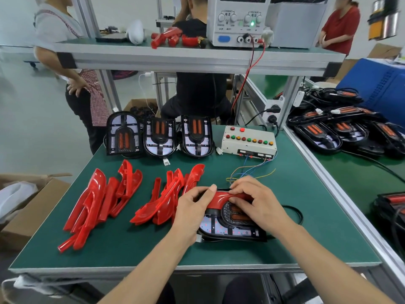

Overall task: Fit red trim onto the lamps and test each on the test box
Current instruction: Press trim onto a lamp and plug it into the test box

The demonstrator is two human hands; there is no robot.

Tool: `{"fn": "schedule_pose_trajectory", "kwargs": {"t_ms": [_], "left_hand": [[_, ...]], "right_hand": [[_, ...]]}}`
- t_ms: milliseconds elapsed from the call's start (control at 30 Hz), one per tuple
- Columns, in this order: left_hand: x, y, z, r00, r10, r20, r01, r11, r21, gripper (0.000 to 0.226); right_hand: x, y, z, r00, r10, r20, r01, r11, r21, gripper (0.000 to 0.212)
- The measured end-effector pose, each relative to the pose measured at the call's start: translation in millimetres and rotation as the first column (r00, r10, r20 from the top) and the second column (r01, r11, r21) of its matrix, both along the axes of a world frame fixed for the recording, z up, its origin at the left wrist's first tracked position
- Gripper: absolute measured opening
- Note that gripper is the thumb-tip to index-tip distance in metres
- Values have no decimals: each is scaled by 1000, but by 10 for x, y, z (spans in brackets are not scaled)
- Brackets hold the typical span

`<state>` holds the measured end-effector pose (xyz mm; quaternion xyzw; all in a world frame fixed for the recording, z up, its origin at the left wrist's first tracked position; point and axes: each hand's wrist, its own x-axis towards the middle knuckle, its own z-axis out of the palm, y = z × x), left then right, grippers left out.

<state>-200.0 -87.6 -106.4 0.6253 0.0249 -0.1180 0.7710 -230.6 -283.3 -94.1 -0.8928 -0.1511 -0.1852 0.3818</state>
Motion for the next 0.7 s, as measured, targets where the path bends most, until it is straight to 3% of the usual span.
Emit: {"fn": "schedule_pose_trajectory", "kwargs": {"t_ms": [233,333,433,533,700], "left_hand": [[22,-32,-44,999,53,11,-53,998,30,5],[16,-38,-43,997,75,22,-76,996,39,5],[28,5,-25,998,55,31,-55,998,11,3],[31,14,-28,999,29,24,-29,1000,1,3],[45,23,-67,998,50,26,-50,999,14,4]], "right_hand": [[19,-37,1,998,25,-57,-25,1000,9,10],[-13,-111,-10,990,23,-136,-19,999,30,20],[-114,-229,-25,971,-66,-230,116,970,214,33],[-183,-257,-73,942,-227,-246,293,916,275,24],[-187,-119,-97,901,-193,-389,384,772,507,14]]}}
